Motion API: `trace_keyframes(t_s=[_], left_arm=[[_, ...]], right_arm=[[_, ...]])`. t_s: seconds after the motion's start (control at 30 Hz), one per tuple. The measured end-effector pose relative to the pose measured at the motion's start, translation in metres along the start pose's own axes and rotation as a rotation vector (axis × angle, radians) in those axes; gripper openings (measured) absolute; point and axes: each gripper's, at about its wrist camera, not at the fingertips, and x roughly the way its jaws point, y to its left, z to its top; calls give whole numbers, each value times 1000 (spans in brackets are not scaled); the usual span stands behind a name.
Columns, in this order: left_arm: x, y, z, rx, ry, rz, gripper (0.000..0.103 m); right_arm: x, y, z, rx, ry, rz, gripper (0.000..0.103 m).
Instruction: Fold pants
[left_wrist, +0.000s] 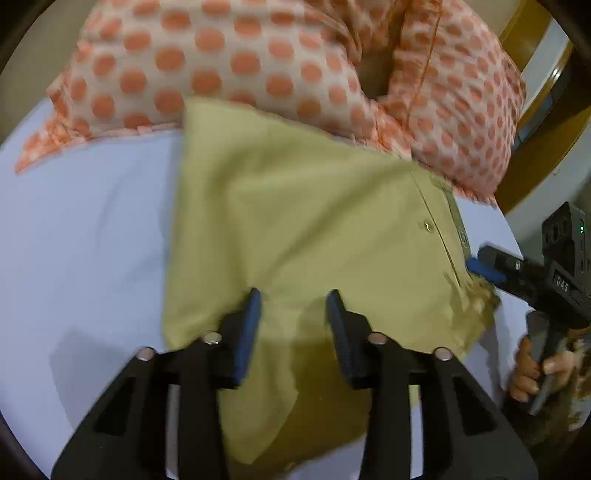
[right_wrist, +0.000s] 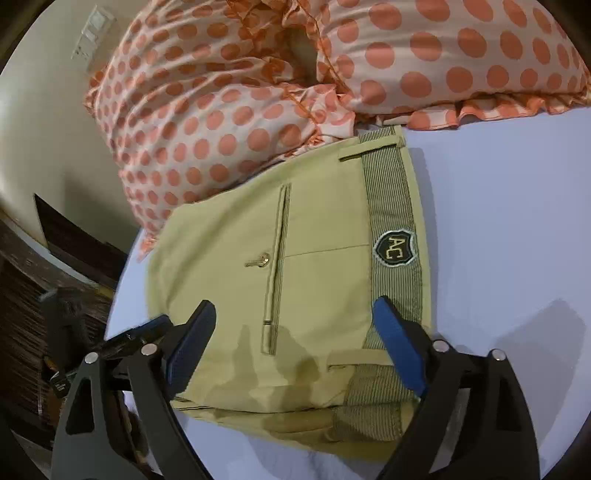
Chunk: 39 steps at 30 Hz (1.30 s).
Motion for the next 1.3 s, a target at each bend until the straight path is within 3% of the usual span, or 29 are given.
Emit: trace_keyframes(t_s=[0.07,0.1,0.13,0.17,0.2,0.27,0.33,0.4,0.5,0.83,1.3], left_arm=[[-11,-1,-6,-19,-8,13,39],[-25,-5,-16,-12,-33,13,55],[-34,-9,-22,6,-55,22,63],[-46,-14,-33,32,-87,48,78],[-59,-17,-45,54,-116,81,89],[-81,-28,-74,94,-155,168,101],[-93,-36,-101,118,-171,262,101],[-96,-37,-119,130,-158,298,101],[-91,-37,-137,122,-147,286,101],[-67,-27,-153,80,-92,314,101],[-70,-26,-159,91,-137,311,101]], right_arm=[[-14,9,-11,-16,-16,-83,89],[-21,15,-17,-41,-34,-105,90],[-31,24,-27,-78,-64,-127,95],[-40,31,-37,-112,-93,-149,102],[-52,40,-54,-148,-129,-189,102],[-64,52,-85,-197,-170,-267,102],[-61,59,-116,-235,-157,-298,102],[-49,60,-139,-235,-110,-297,102],[-34,61,-154,-215,-75,-309,102],[-21,74,-165,-282,-92,-471,102],[-21,74,-169,-272,-102,-480,102]])
